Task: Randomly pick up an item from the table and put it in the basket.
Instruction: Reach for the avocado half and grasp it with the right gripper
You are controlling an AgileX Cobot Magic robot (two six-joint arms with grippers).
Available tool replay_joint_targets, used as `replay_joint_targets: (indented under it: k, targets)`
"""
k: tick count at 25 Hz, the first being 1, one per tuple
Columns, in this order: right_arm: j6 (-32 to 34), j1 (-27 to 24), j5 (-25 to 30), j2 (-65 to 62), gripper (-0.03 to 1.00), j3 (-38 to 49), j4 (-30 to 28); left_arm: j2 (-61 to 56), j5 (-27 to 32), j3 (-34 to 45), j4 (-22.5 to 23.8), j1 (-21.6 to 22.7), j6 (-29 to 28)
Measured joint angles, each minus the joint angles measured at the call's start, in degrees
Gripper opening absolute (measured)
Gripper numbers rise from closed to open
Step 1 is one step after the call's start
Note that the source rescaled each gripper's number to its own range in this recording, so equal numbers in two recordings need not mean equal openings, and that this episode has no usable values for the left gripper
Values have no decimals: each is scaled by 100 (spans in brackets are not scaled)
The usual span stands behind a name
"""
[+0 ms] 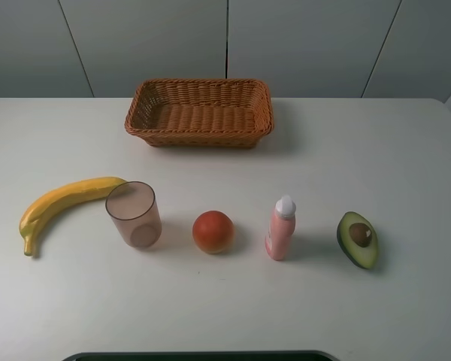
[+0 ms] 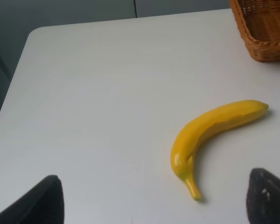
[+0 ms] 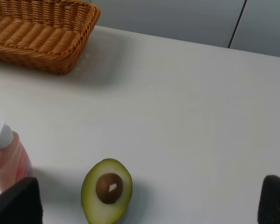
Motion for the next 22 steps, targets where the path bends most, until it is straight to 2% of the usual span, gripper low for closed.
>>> replay_joint_targets:
  k: [22]
  targets:
    - [0,0,0,0,100,0,0,0,0,0,0,0,0]
